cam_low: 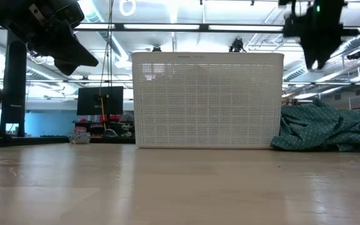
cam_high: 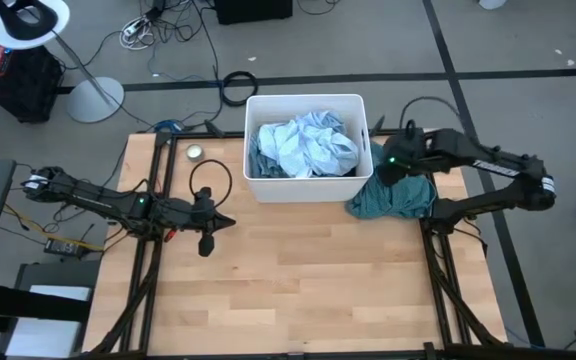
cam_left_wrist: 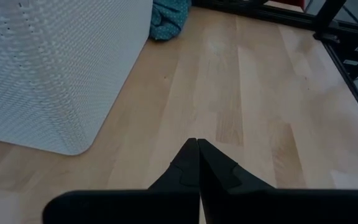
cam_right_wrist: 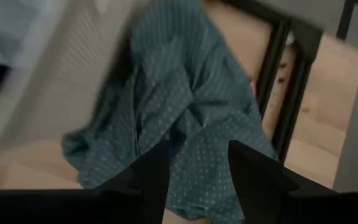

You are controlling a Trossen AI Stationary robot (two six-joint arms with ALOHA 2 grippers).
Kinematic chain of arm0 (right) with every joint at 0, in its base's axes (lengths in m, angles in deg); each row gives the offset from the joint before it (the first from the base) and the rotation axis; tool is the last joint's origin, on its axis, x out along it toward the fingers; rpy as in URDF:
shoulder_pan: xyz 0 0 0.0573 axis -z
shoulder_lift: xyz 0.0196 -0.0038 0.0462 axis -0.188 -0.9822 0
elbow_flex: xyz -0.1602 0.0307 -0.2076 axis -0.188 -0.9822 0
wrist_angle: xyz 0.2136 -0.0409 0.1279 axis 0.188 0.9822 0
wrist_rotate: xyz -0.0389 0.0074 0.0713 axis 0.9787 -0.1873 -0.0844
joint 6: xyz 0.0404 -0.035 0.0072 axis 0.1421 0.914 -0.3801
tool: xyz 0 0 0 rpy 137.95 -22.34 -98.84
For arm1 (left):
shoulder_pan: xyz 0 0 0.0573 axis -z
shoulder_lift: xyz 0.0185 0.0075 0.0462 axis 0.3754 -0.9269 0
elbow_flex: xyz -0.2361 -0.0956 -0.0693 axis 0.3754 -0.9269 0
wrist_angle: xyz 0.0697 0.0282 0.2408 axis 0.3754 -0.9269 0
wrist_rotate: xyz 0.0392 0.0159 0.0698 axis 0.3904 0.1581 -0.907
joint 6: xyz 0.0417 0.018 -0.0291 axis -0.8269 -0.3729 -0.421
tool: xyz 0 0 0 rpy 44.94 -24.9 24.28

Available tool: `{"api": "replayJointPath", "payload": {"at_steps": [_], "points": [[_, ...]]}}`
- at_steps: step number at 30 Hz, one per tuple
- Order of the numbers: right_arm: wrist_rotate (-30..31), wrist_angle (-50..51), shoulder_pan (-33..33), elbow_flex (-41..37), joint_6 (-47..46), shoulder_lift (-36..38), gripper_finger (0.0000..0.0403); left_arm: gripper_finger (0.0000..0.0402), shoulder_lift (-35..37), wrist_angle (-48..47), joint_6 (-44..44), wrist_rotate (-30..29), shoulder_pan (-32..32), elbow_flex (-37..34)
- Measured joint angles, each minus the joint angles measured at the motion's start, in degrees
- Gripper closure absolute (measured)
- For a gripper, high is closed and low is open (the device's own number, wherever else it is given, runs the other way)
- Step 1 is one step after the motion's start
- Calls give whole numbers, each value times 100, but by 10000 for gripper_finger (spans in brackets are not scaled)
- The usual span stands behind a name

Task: Sort clothes
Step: Put the gray long sleeve into the laundry bin

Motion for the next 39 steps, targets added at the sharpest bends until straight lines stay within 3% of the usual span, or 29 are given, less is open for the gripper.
{"api": "replayJointPath", "payload": {"at_steps": [6,17,20,23,28,35,39], "points": [[-535,-755,122,-1290,316,25,242,401,-1,28,0,4,1,0],[-550,-3045,688,-2865,1105,-24,217,401,-2,28,0,15,1,0],[-823,-3724,908,-3213,1358,-38,213,401,-2,30,0,31,0,0],[-1148,-4253,1006,-3447,1389,-44,244,401,-2,55,0,31,1,0],[-1233,-4026,999,-3459,1545,-91,381,401,-1,63,0,28,0,0],[-1344,-3857,697,-3116,1394,60,396,401,-2,67,0,24,0,0],[-940,-3132,479,-2561,1210,289,399,401,-2,64,0,22,0,0]]}}
